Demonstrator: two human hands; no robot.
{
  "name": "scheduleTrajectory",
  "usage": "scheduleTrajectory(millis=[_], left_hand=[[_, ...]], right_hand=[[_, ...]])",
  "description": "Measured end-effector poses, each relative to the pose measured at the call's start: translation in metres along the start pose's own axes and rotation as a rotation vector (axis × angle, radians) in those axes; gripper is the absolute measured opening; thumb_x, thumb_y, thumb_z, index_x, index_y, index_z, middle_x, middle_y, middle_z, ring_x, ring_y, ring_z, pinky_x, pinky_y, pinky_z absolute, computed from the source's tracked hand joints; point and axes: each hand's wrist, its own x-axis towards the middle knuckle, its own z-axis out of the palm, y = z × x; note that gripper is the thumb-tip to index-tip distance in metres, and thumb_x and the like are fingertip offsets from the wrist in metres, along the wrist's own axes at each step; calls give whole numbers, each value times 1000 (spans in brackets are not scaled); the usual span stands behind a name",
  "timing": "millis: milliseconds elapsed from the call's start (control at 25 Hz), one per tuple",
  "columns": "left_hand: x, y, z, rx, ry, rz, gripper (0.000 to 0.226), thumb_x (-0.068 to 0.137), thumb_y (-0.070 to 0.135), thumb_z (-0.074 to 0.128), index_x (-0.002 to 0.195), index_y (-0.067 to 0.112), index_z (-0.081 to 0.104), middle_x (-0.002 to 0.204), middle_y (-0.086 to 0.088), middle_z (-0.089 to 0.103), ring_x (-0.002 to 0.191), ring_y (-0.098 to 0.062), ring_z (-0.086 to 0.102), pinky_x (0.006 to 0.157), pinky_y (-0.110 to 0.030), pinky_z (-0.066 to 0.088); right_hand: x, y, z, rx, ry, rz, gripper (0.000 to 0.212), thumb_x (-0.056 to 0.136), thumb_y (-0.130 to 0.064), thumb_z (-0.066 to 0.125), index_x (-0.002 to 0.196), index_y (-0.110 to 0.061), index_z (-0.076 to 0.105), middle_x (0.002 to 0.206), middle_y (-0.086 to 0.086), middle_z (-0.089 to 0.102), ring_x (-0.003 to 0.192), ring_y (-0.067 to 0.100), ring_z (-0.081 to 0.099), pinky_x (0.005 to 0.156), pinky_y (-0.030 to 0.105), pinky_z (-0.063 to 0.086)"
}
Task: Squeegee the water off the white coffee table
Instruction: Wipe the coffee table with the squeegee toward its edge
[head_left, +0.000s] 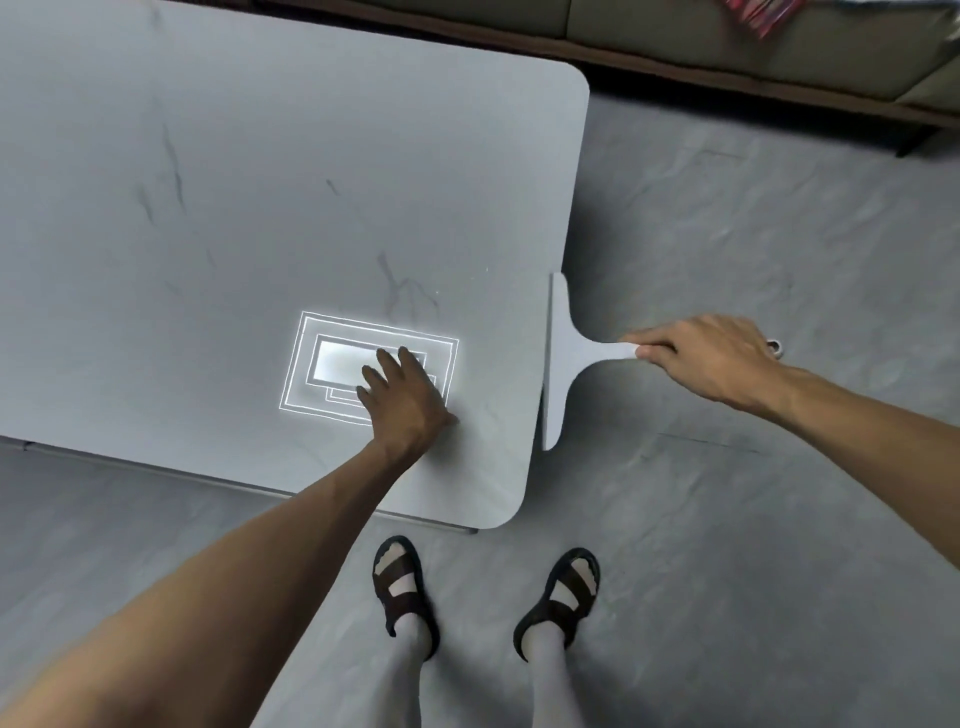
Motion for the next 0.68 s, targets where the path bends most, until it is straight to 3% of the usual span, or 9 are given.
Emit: scheduleTrajectory(millis=[160, 280, 360, 480, 600, 680], left_hand=[[20, 4, 3, 180, -2, -7, 136, 50, 49, 85, 152, 10, 4, 156, -30, 4, 139, -60, 9, 110, -67, 11], [35, -5, 4, 131, -88, -231, 158, 38, 62, 86, 151, 11, -12, 156, -32, -11, 139, -60, -2, 111, -67, 1], [39, -12, 7, 85, -111, -299, 162, 37, 69, 84, 151, 8, -14, 156, -32, -13, 140, -59, -3, 113, -64, 5], [41, -14, 7, 109, -99, -237, 161, 39, 73, 81, 150, 1, -11, 154, -37, -7, 138, -63, 4, 113, -61, 17], [42, -13, 2, 114, -137, -232, 160, 41, 73, 80, 150, -1, -12, 154, -38, -6, 137, -64, 5, 113, -60, 19], [42, -13, -1, 118, -152, -218, 160, 42, 74, 79, 149, -2, -13, 153, -39, -5, 137, -64, 6, 113, -60, 19]], right_hand=[[-17, 23, -19, -9, 72, 76, 30, 95, -46, 40, 118, -52, 59, 100, -2, 73, 86, 30, 65, 63, 32, 39], [17, -1, -40, 211, 67, 102, 28, 99, -36, 38, 116, -37, 60, 98, 7, 69, 85, 36, 62, 68, 36, 45], [59, -37, -53, 456, 76, 161, 25, 98, -31, 34, 109, -30, 56, 108, 15, 65, 87, 34, 59, 75, 35, 44], [124, -91, -68, 754, 143, 326, 27, 95, -26, 30, 110, -25, 52, 114, 15, 63, 86, 27, 56, 72, 30, 40], [167, -132, -73, 705, 123, 326, 14, 97, -14, 32, 107, -15, 42, 131, 20, 54, 104, 22, 53, 80, 29, 36], [171, -150, -66, 601, 88, 310, 28, 96, -10, 32, 122, -8, 44, 134, 21, 49, 115, 32, 51, 84, 32, 40]])
